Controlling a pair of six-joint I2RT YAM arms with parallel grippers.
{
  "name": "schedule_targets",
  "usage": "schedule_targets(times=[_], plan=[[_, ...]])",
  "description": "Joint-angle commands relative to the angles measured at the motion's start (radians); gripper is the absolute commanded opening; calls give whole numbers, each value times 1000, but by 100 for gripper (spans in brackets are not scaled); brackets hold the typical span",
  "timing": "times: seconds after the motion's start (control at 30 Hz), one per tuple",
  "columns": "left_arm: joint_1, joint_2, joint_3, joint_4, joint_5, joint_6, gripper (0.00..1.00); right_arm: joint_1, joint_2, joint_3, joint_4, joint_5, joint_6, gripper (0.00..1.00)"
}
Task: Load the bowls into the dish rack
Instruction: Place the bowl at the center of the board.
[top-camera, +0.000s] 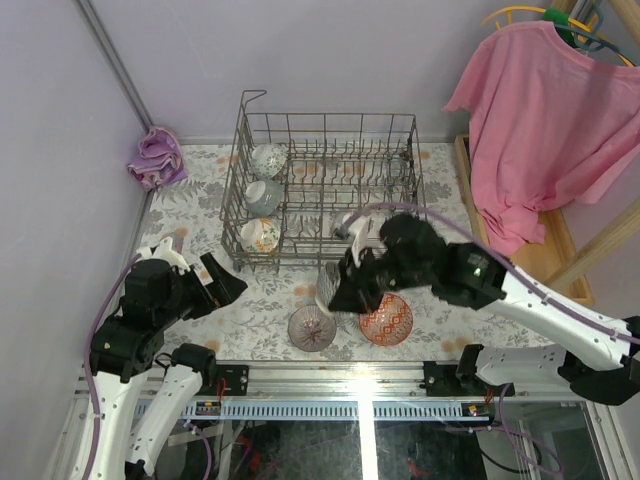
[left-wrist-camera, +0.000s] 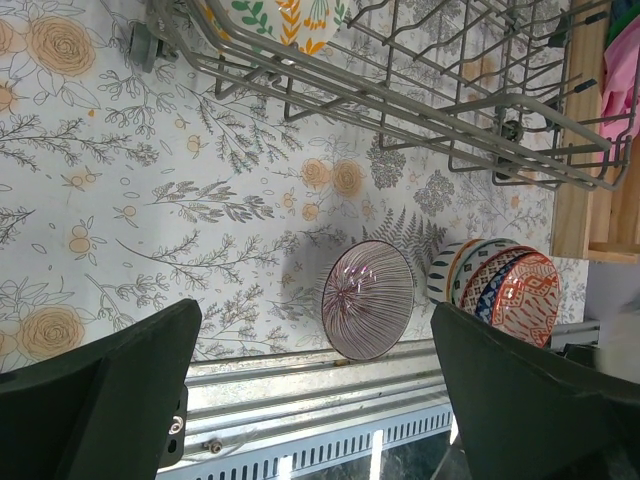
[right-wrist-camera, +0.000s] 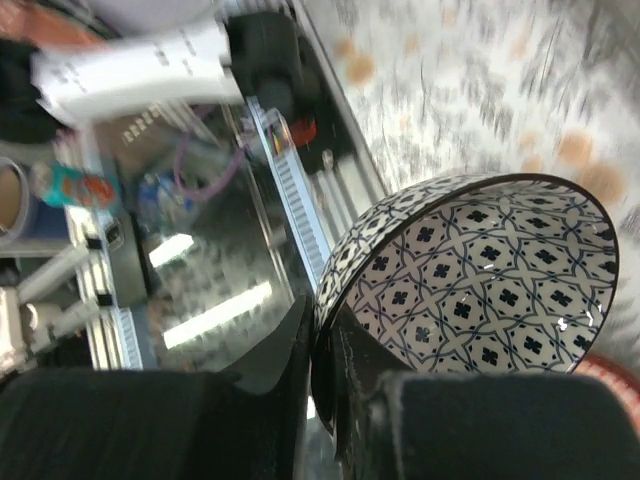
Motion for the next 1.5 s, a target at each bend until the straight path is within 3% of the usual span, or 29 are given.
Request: schedule_targets(times=[0.0,0.13,0.33,0.9,1.13,1.47], plan=[[-6,-4,2,31,90,38,100,205,60,-103,-48,344,27,11],[-5,-3,21,11,87,48,100,323,181,-48,-67,532,39,10],[-6,-38,43,-24,58,36,100,382,330,60,-151,709,5,9],[-5,-73,31,-76,35,32,100,450,679,197,-110,781,3,13],[-5,-72,31,-81,35,41,100,450,738,237,-132,764,-1,33],[-6,-53,49,-88,31,43,100,453,683,256,-148,762,0,46]])
